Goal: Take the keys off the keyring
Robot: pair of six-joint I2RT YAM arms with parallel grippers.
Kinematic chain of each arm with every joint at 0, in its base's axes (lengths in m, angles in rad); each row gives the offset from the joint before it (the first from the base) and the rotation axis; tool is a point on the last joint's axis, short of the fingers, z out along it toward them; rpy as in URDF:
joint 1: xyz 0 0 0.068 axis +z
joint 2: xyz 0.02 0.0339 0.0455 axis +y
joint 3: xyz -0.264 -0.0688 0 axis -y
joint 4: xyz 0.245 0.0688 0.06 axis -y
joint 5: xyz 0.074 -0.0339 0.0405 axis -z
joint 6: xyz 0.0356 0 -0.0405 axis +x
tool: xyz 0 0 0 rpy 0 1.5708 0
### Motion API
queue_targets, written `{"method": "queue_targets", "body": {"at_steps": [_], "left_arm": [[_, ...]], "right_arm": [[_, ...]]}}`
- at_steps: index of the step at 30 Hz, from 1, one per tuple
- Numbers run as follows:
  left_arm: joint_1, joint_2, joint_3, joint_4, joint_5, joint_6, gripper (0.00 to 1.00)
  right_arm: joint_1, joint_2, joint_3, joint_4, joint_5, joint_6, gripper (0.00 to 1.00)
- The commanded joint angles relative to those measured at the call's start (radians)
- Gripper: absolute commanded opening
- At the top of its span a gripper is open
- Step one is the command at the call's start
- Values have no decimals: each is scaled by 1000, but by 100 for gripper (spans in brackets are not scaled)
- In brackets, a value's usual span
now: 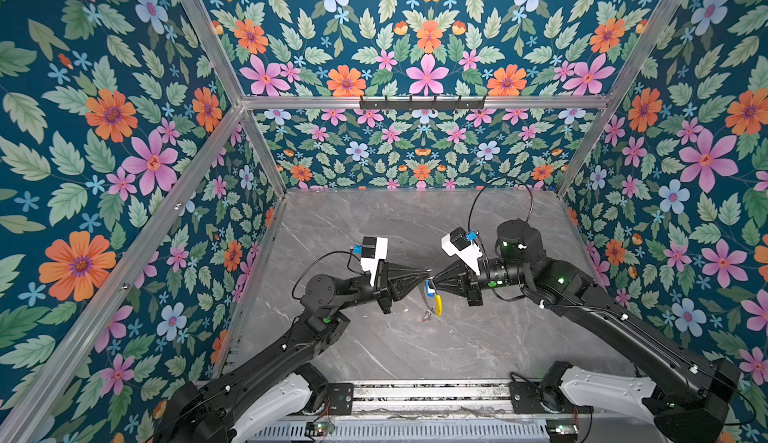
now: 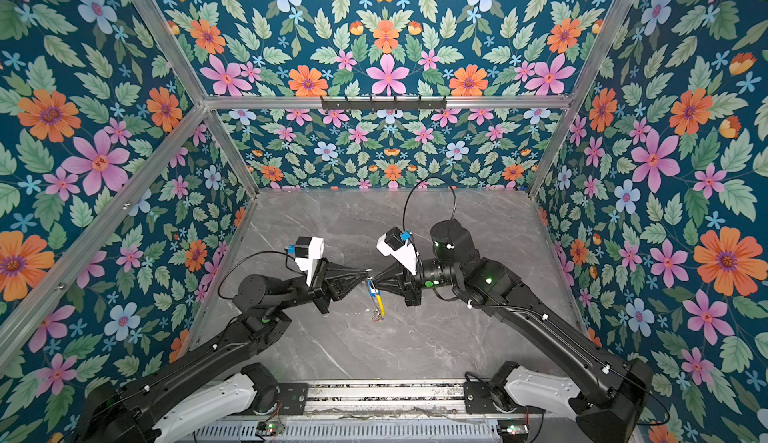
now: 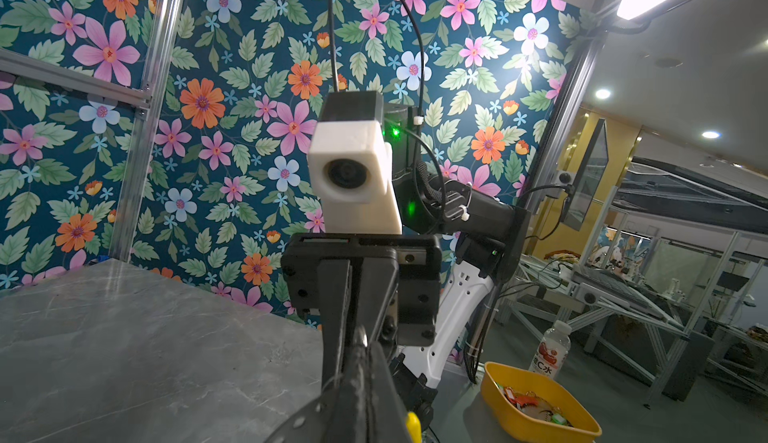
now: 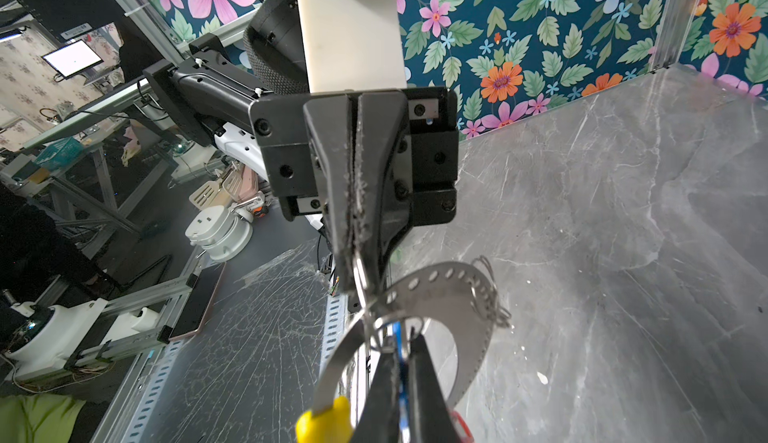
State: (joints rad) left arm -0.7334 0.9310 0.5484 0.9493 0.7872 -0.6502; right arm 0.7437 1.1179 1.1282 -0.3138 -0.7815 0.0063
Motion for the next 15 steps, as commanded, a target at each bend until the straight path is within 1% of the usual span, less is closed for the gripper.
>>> {"method": "queue_targets", "body": {"at_steps": [1, 3, 7, 8, 11, 13, 15], "left_arm": [[-1, -2, 9, 146, -14, 28, 0], [-1, 3, 10, 146, -13, 41, 0], [-1, 3, -4, 144, -11, 68, 0], [-1, 4, -9, 150, -10, 72, 0], [-1, 16, -23, 205, -2, 59, 0], [-1, 27, -25, 240, 4, 43, 0], [-1, 39, -22, 267, 10, 32, 0]], "right_arm": [[9, -18, -35, 33, 82, 51, 0], [9, -46, -55, 67, 119, 73, 0], [9, -122, -61, 63, 147, 84, 31], [9, -144, -59, 58, 156, 86, 37], [14, -202, -58, 75, 184, 98, 44], [20, -230, -69, 143, 204, 132, 47], [20, -239, -87, 253, 208, 197, 48]]}}
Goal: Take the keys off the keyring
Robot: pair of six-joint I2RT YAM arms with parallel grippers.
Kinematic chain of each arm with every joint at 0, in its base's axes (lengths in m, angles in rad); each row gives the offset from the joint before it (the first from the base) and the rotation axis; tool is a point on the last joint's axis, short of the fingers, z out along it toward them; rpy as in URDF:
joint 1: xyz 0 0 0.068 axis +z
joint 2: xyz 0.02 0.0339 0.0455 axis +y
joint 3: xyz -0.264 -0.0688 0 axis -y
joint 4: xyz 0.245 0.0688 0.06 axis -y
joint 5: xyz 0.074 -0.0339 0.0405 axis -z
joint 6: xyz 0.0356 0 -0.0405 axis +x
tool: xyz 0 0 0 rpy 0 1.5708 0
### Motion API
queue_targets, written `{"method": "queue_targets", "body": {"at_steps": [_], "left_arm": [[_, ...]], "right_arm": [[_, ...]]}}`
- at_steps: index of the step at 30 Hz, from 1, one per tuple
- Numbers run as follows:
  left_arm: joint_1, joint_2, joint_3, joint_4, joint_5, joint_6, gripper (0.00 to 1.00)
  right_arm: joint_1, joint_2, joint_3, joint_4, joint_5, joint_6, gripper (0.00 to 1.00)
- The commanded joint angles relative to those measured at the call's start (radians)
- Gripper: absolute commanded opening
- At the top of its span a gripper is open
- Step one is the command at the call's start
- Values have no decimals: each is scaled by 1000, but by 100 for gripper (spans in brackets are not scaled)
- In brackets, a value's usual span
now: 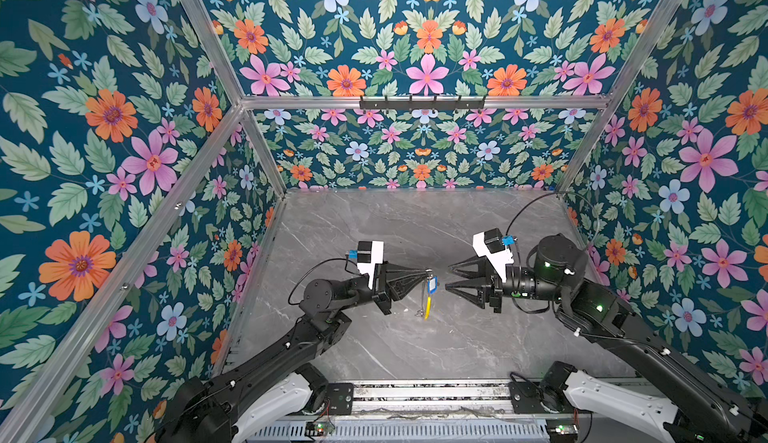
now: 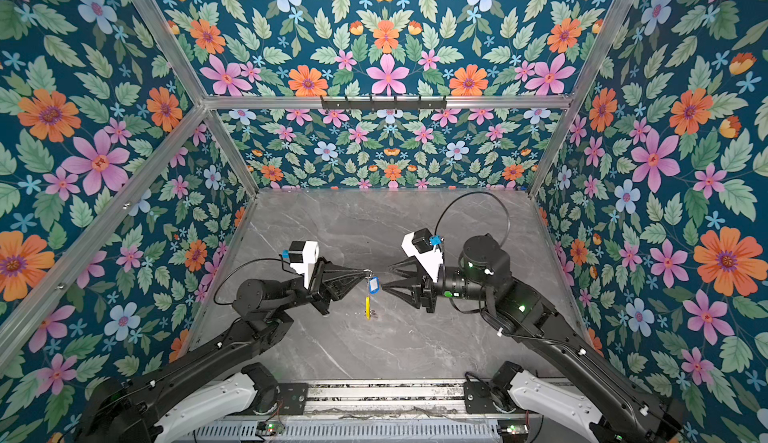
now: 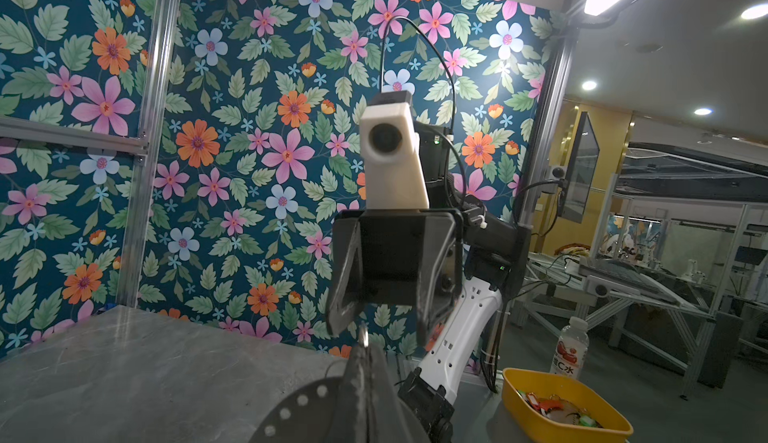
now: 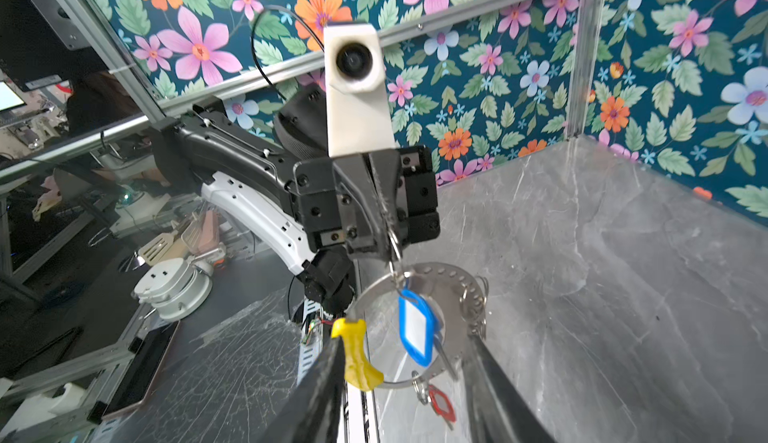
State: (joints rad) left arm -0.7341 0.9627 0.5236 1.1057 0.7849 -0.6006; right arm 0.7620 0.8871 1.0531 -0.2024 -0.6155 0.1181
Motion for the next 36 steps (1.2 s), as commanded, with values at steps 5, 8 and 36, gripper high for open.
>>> {"method": "queue_targets", "body": {"at_steps": [5, 8, 36], "left_arm": [[0, 37, 10, 173, 34, -53, 0], [0, 44, 12, 185, 38, -61, 0], [-1, 67, 4, 217, 16, -75, 0]], "right_arm": [[3, 31, -18, 236, 17, 149, 48], [3, 44, -31, 269, 3, 164, 48], [37, 97, -51, 294, -88, 160, 2]]}}
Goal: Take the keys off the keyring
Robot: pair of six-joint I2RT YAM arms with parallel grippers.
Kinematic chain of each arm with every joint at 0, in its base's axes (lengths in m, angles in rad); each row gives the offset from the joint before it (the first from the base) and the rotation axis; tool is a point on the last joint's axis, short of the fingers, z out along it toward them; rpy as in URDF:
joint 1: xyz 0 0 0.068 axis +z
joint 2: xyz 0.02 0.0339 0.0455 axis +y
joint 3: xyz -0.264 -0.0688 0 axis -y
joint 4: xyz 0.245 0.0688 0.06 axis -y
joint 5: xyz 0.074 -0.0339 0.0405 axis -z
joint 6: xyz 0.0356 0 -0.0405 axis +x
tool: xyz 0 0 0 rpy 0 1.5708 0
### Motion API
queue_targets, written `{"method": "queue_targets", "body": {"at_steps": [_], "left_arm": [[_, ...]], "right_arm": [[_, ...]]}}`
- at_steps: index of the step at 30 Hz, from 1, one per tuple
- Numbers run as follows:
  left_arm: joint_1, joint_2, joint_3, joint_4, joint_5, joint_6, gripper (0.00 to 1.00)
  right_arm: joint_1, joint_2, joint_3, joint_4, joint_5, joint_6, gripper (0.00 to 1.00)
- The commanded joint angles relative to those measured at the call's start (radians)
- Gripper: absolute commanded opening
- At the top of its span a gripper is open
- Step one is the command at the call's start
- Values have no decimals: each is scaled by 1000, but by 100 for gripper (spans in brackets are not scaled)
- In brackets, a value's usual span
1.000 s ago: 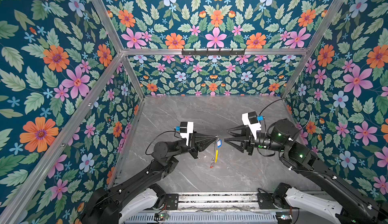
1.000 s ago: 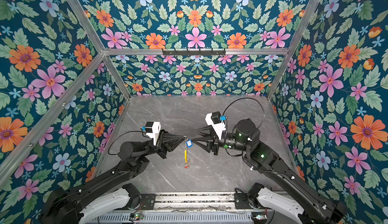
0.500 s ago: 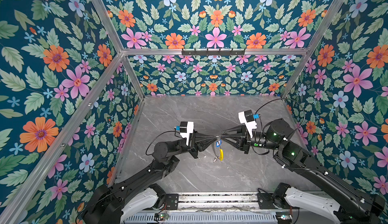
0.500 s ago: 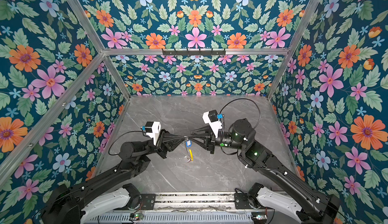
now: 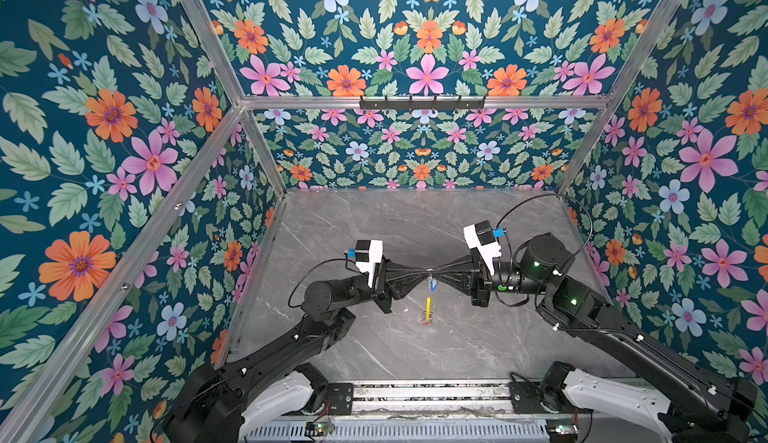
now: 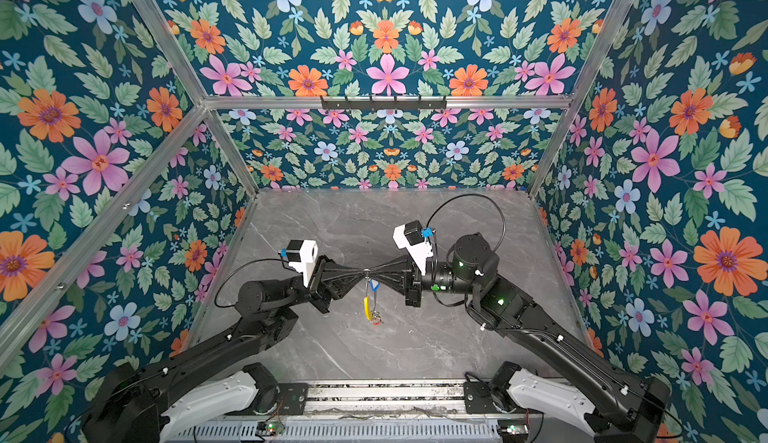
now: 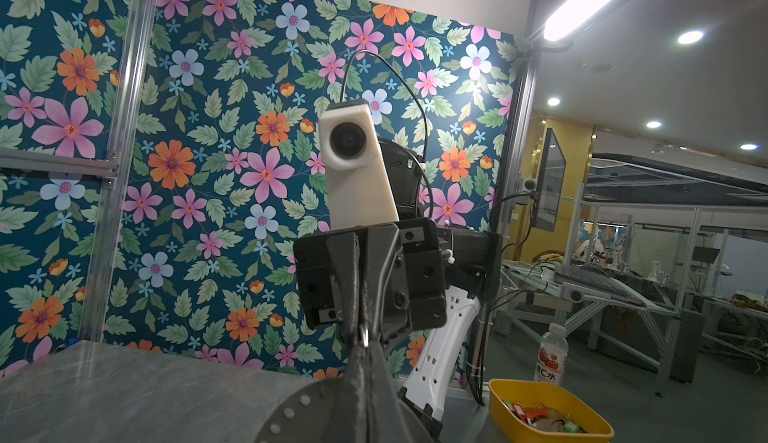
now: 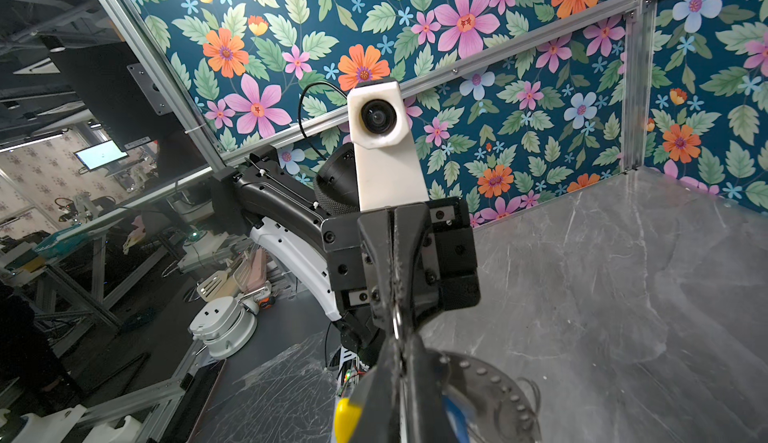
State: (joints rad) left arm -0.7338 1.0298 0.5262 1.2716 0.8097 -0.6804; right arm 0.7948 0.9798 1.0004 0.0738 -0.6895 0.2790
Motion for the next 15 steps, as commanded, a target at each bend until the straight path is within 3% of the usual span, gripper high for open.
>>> {"method": "queue_targets", "body": {"at_steps": [1, 7, 9, 11, 15], "left_arm": [[-1, 0, 1, 48, -9, 6, 0], [4, -30, 16, -73, -36, 23, 0], [9, -70, 29, -200, -47, 62, 21], [13, -111, 37, -321, -57, 105, 32], [17, -133, 85, -509, -44, 138, 39]], "right_arm": [[4, 7, 4, 17, -16, -2, 0], [4, -7, 30, -81, 58, -37, 0], [5, -12, 64, -193, 125, -68, 0], [4, -1, 104, -314, 167, -100, 0], [4, 33, 176, -538, 190, -158, 0]]}}
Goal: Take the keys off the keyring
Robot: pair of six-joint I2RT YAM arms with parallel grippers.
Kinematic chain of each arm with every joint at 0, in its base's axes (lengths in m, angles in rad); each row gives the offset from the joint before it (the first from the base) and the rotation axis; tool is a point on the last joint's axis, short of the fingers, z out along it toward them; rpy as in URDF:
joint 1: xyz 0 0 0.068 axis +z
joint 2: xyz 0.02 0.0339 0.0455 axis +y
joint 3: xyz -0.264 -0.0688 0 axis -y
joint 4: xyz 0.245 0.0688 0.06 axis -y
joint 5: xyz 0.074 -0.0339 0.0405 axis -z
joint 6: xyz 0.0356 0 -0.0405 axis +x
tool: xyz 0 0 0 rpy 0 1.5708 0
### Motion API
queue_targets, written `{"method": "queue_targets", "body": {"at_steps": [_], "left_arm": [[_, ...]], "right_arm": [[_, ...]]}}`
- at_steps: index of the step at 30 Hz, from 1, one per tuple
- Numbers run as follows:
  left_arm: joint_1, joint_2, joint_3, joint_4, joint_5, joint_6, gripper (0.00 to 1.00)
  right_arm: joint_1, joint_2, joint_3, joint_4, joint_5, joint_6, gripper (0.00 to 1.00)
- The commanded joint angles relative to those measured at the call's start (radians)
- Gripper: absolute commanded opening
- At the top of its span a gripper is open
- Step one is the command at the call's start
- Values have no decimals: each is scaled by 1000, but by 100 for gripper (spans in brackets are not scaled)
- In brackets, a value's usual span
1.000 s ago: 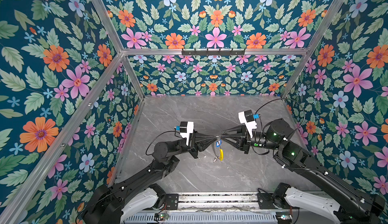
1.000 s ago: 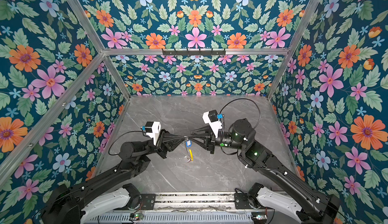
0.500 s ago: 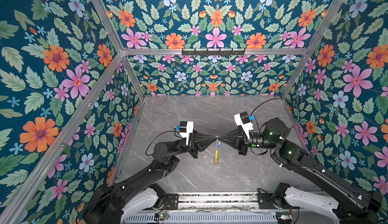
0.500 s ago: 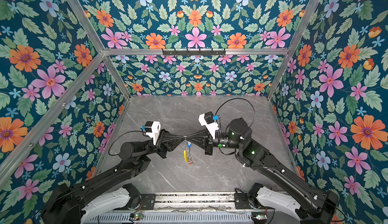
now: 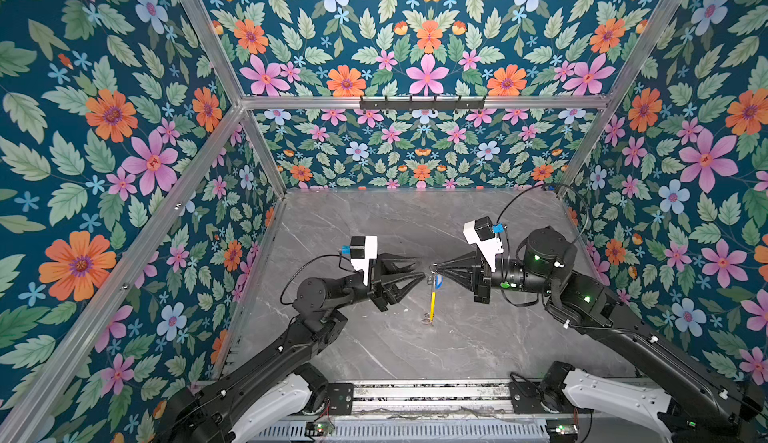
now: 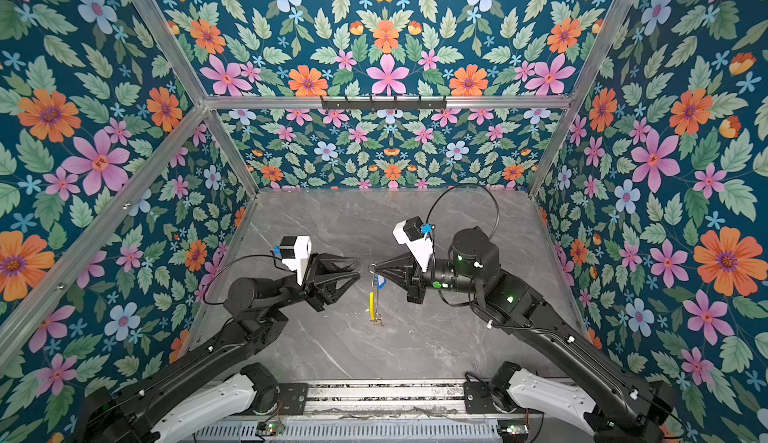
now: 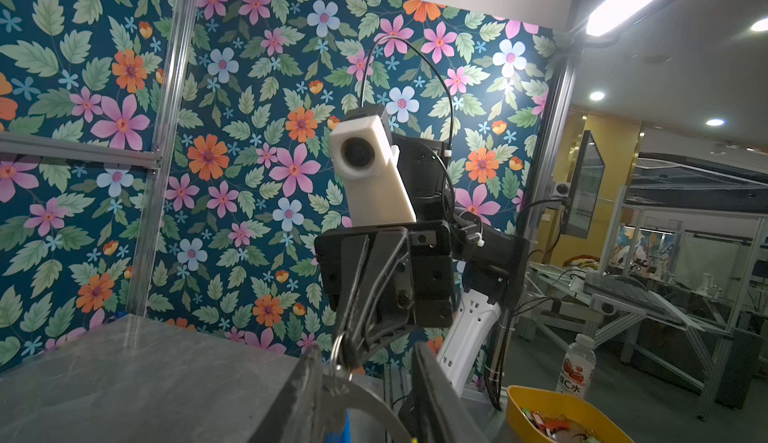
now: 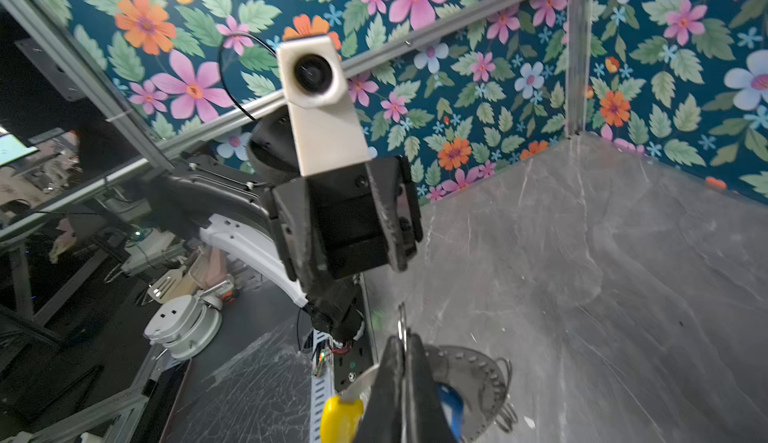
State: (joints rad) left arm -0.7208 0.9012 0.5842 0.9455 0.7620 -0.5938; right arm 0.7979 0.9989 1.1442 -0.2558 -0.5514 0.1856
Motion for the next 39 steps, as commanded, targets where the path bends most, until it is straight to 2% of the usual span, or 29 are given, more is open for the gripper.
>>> {"method": "queue_targets", "body": {"at_steps": [1, 6, 11, 14, 17, 25, 29, 34, 39], "left_arm": [[6, -1, 41, -213, 17, 54, 39], [15, 69, 138, -389, 134, 77, 41], [25, 131, 209, -474, 249, 81, 41], [24, 166, 237, -480, 309, 73, 38], [25, 174, 247, -491, 333, 71, 31], [25, 191, 294, -569, 355, 111, 33], [25, 205, 321, -631, 344, 139, 31], [24, 207, 323, -656, 358, 153, 22], [25, 210, 324, -663, 375, 163, 22]], "right_arm": [[1, 21, 44, -244, 67, -72, 0], [1, 50, 106, -406, 81, -163, 0], [1, 43, 110, -412, 17, -200, 0], [1, 46, 116, -399, 11, -195, 0], [1, 40, 128, -396, 20, -199, 0], [0, 33, 133, -359, 30, -188, 0], [1, 29, 131, -332, 31, -180, 0], [1, 23, 127, -315, 92, -179, 0], [1, 36, 124, -311, 122, -177, 0]]}}
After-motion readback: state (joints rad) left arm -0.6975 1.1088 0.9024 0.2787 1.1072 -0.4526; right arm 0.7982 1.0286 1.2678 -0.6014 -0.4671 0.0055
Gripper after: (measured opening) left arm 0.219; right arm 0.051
